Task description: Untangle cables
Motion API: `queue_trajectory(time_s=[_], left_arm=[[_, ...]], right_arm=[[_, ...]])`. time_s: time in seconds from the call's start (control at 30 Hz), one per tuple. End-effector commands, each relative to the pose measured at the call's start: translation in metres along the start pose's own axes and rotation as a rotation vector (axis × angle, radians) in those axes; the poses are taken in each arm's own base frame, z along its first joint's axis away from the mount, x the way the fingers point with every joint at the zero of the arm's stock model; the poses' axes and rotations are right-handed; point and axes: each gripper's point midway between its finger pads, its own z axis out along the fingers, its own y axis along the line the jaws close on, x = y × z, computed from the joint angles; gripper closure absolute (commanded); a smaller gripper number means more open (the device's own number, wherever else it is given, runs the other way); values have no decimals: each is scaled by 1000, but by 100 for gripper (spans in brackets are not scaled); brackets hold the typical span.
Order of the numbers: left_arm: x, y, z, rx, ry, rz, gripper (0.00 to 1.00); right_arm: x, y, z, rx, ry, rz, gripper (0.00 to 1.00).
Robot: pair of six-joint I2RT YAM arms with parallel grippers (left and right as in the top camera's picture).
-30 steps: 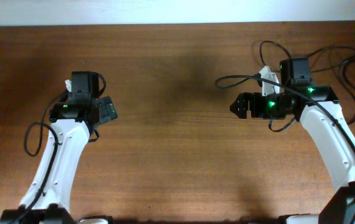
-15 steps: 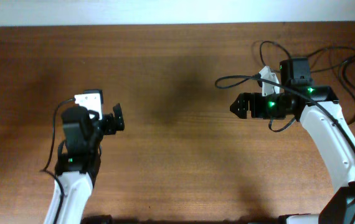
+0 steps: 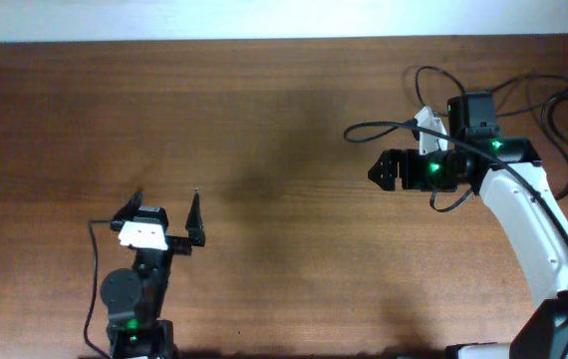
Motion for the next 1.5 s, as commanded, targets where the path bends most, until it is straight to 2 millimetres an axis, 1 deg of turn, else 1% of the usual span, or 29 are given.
queue_trajectory(time_s=[0.0, 0.2, 0.33, 0.37, 0.47, 0.53, 0.67, 0.7, 0.73, 0.77, 0.87, 1.03, 1.47], left_arm=[[19, 10, -8, -36, 81, -18, 1], [77, 28, -33, -162, 327, -72, 1], [102, 31, -48, -206, 437, -87, 1], [99, 31, -47, -206, 424, -85, 1], [99, 31, -47, -206, 423, -84, 1], [89, 32, -46, -206, 378, -74, 1], [47, 28, -44, -184, 197, -40, 1], [35, 27, -45, -179, 147, -29, 1], [19, 22, -46, -158, 77, -15, 1], [15, 18, -46, -134, 60, -11, 1], [15, 19, -47, -148, 64, -5, 1], [16, 7, -44, -100, 66, 5, 1], [15, 7, -44, -99, 62, 13, 1]], right_arm=[[1, 3, -1, -1, -3, -19, 1], [1, 3, -1, -1, -3, -19, 1], [1, 3, -1, -1, -3, -19, 1], [1, 3, -1, -1, -3, -19, 1], [1, 3, -1, -1, -3, -19, 1], [1, 3, -1, -1, -3, -19, 1], [1, 3, -1, -1, -3, -19, 1], [1, 3, -1, -1, -3, -19, 1], [1, 3, -1, -1, -3, -19, 1], [1, 3, -1, -1, -3, -19, 1], [1, 3, -1, -1, -3, -19, 1], [1, 3, -1, -1, -3, -19, 1], [1, 3, -1, -1, -3, -19, 1]])
